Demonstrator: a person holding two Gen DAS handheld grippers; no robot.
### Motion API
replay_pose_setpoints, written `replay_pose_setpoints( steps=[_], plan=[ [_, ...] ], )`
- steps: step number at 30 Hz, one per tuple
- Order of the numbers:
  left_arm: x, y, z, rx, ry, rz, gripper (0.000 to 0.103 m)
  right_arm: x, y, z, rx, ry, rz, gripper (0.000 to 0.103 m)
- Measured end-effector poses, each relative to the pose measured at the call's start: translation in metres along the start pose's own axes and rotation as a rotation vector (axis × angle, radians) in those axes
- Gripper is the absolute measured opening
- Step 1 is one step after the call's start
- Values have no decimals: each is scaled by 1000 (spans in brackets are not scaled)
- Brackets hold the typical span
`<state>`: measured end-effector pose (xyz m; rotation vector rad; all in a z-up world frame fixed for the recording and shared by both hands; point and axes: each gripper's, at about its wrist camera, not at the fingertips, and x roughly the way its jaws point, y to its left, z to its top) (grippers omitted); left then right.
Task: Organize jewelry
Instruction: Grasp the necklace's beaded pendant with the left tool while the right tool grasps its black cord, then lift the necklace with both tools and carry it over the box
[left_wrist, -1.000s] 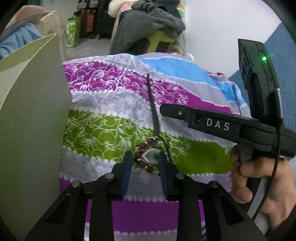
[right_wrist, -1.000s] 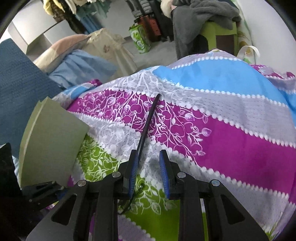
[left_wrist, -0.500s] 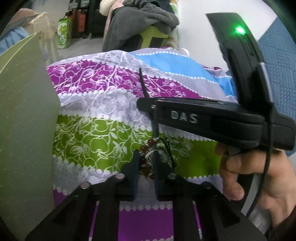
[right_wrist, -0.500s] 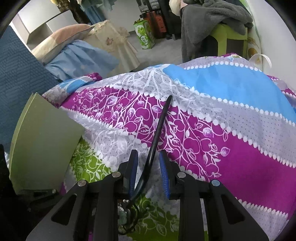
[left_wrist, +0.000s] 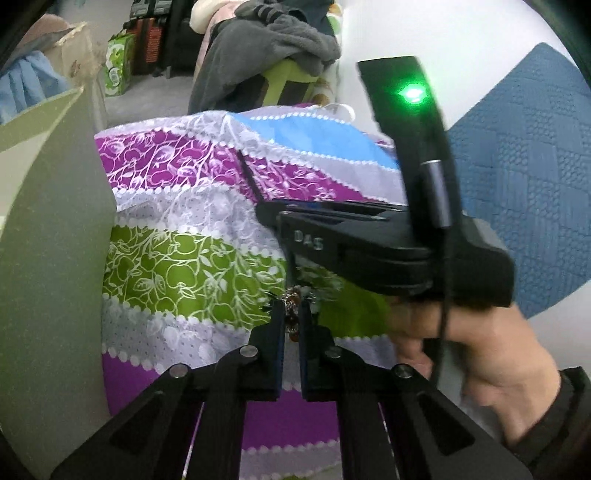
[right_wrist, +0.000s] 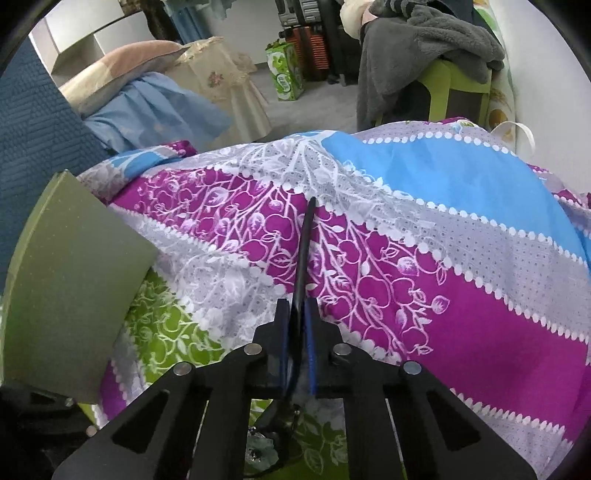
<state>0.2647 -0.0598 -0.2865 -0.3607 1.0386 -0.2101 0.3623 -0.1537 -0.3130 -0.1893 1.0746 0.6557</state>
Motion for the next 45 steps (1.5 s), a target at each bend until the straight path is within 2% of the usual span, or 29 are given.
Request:
replay_pose_setpoints(
  steps=[5, 9, 13, 18, 21, 28, 34, 39, 45],
  plan=[
    [-19, -9, 0, -1, -7, -40, 3, -11, -4, 0, 25, -40, 0, 6],
    [-27, -14, -5, -3, -4, -56, 3, -19, -9, 0, 73, -70, 41, 6],
    [-26, -16, -11, -2, -1, -64, 3, -24, -10, -2, 133, -81, 148, 5],
    [-27, -8, -11, -46, -13, -80, 3, -21, -10, -8, 176, -42, 234, 5],
    [-30, -6, -7, -57, -19, -94, 3, -20, -9, -11, 182, -32, 257, 5],
    [-35, -18, -5, -32, -18, -156, 3, -32, -15, -11, 262, -87, 373, 5],
    [-29, -12, -10, -36, -15, -135, 3, -47, -12, -15, 312, -105, 457, 5],
    [-37, -7, -11, -47, -18, -141, 3, -66, -6, -22, 310, -128, 411, 4],
    [-62, -4, -8, -35, -34, -133, 3, -94, 0, -14, 275, -183, 262, 4]
  ],
)
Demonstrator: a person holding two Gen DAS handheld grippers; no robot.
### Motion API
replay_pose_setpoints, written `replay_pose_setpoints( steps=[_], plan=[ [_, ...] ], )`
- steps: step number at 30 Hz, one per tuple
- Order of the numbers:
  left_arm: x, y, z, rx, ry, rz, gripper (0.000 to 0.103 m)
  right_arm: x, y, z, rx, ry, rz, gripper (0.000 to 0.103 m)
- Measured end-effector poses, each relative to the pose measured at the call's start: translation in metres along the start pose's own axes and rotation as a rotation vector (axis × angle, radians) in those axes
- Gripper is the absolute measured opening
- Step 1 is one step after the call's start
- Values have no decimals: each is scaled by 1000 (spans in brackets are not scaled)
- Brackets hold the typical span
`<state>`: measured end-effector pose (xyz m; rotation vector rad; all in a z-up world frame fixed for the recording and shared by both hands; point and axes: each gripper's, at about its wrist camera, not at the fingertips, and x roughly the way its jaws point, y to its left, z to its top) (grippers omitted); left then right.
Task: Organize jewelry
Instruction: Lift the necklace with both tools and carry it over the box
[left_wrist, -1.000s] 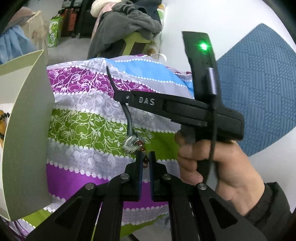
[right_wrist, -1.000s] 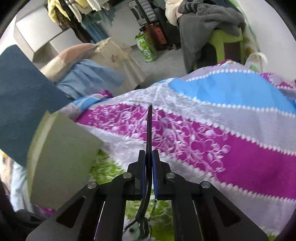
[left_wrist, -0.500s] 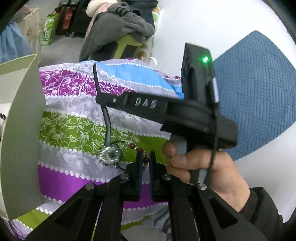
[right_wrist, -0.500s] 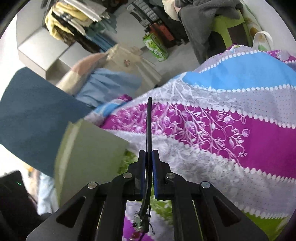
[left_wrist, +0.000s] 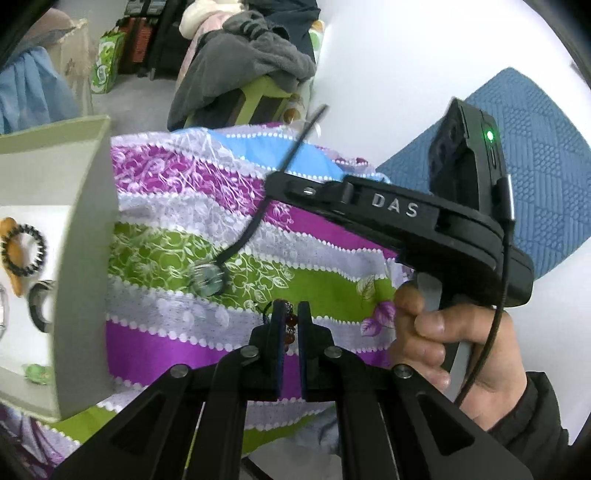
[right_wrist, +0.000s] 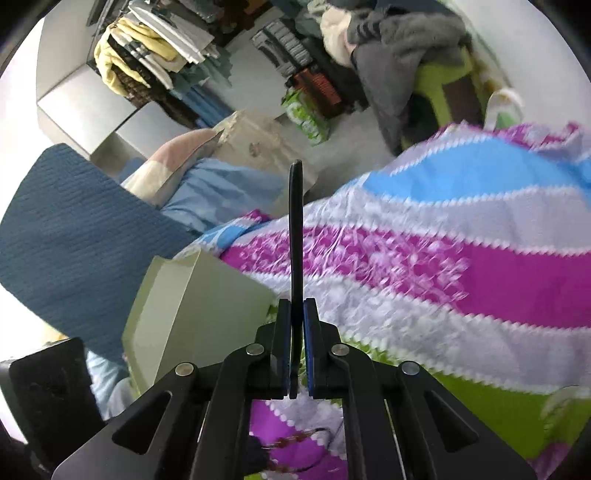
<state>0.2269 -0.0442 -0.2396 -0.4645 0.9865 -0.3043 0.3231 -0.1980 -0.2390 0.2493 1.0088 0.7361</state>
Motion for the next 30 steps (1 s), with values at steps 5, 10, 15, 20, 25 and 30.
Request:
replay_pose_setpoints(
  steps=[5, 10, 15, 20, 25, 30],
  plan=[
    [-35, 5, 11, -11, -30, 18, 3, -20, 22, 5, -75, -22, -152, 4],
    [-73, 10, 31, -2, -63, 55, 3, -42, 55, 13, -157, -45, -307, 4],
    [-109, 12, 56, 38, -91, 92, 3, -66, 86, 23, -159, -74, -355, 4],
    [-151, 19, 78, 71, -127, 116, 4, -83, 124, 42, -163, -112, -355, 5],
    [-183, 34, 98, 90, -156, 134, 4, -87, 171, 62, -212, -138, -344, 5],
    [-207, 56, 110, 96, -178, 158, 4, -74, 207, 71, -248, -135, -324, 5]
  ],
)
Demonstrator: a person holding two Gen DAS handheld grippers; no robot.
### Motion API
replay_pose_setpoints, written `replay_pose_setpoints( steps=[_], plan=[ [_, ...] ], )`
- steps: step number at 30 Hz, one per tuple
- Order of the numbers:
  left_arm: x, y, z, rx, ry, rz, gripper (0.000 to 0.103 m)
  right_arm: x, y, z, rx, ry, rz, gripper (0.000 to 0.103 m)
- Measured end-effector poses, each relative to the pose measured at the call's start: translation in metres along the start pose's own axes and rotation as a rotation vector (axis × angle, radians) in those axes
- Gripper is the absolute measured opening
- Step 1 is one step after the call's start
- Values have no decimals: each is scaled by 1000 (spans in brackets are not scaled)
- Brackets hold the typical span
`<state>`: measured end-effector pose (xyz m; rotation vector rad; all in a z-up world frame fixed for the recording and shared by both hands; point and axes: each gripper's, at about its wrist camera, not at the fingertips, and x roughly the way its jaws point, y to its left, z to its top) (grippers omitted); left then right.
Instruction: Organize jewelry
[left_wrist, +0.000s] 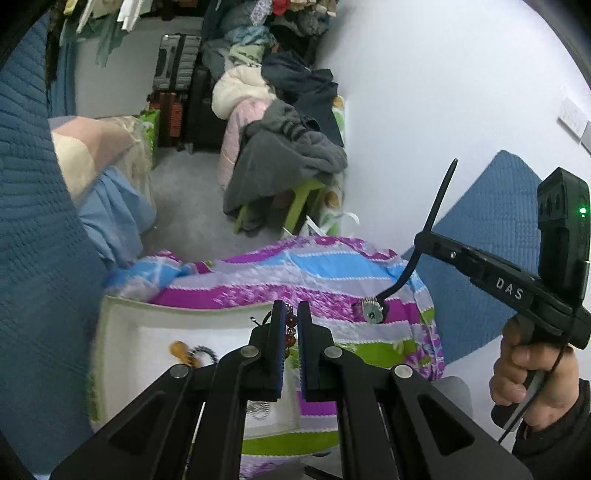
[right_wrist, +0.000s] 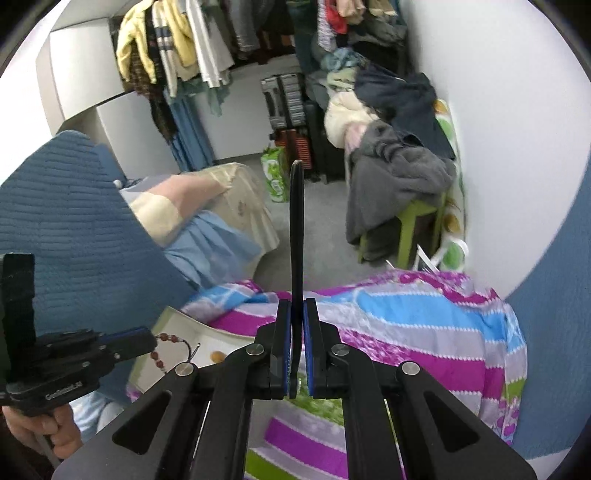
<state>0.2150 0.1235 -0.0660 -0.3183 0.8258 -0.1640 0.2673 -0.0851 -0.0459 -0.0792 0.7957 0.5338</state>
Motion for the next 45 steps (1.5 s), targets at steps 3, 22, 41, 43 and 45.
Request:
replay_pose_setpoints(
  steps=[3, 22, 41, 43, 45],
  plan=[
    [-6, 17, 2, 7, -4, 20, 4, 14, 18, -1, -5, 23, 25, 5],
    [59, 111, -66, -56, 95, 130, 4, 114, 72, -93, -38, 252, 41, 5],
    [12, 89, -51, -45, 80, 167, 49, 77, 72, -71, -28, 207, 35, 67],
    [-5, 84, -48, -23, 40, 177, 68, 62, 75, -62, -31, 172, 40, 71],
    [-23, 78, -44, -2, 8, 185, 70, 46, 80, -51, -50, 132, 23, 76]
  ],
)
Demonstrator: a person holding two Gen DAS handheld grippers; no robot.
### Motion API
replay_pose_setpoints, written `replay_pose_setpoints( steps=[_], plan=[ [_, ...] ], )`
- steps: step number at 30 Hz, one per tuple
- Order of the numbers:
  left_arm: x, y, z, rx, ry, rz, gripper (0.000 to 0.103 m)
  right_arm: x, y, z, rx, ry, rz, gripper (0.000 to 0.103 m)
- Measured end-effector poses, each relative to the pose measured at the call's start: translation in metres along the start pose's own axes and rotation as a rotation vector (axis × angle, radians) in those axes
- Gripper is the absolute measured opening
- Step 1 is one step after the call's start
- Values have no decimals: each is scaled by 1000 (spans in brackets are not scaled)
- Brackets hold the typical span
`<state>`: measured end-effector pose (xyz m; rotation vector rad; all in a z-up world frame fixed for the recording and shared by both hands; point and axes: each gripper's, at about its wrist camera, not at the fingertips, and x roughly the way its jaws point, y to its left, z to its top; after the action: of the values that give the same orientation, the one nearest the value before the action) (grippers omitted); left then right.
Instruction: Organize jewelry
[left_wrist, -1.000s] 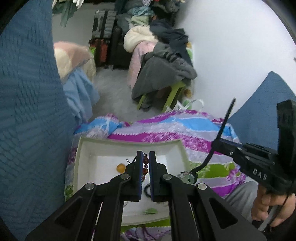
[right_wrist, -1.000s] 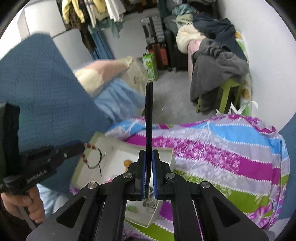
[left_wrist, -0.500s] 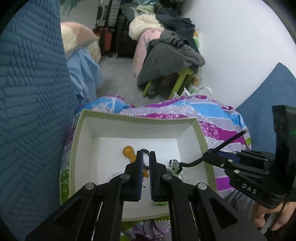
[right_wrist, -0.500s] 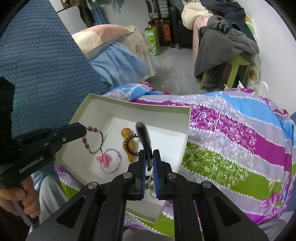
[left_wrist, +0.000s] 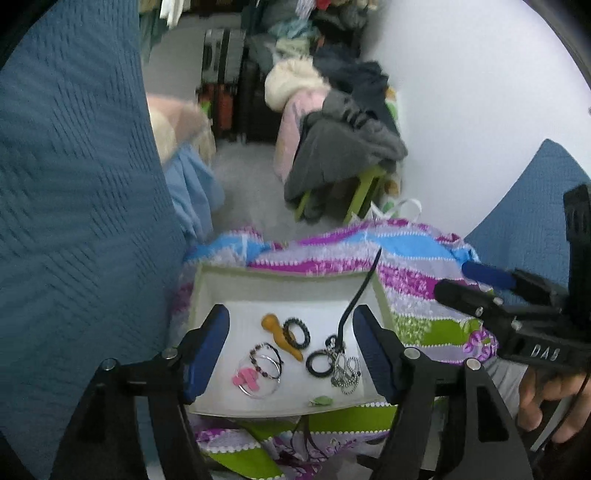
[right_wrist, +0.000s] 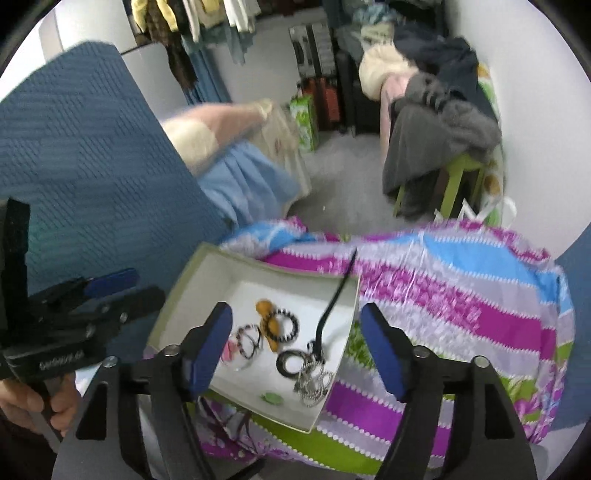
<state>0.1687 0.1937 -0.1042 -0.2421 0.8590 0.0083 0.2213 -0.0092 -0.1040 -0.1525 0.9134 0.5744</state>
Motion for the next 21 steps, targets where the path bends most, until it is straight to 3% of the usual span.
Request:
replay_pose_setpoints(
  steps=[2, 5, 7, 14, 21],
  plan=[
    [-20, -2, 5, 2, -28, 4, 70, -20, 5, 7, -13, -53, -9, 86],
    [-51, -7, 10, 18, -69, 23, 80, -47, 12, 15, -24, -109, -20, 99],
    [-73, -12, 11, 17, -114, 28, 81, -69, 18, 16, -46, -169, -29, 102],
    [-134, -28, 7, 33, -189, 61, 83, -119, 28, 5, -54, -248, -60, 102],
    [-156, -44, -12, 29, -207, 91, 83, -148, 32, -18, -35, -282, -55, 102]
  ],
)
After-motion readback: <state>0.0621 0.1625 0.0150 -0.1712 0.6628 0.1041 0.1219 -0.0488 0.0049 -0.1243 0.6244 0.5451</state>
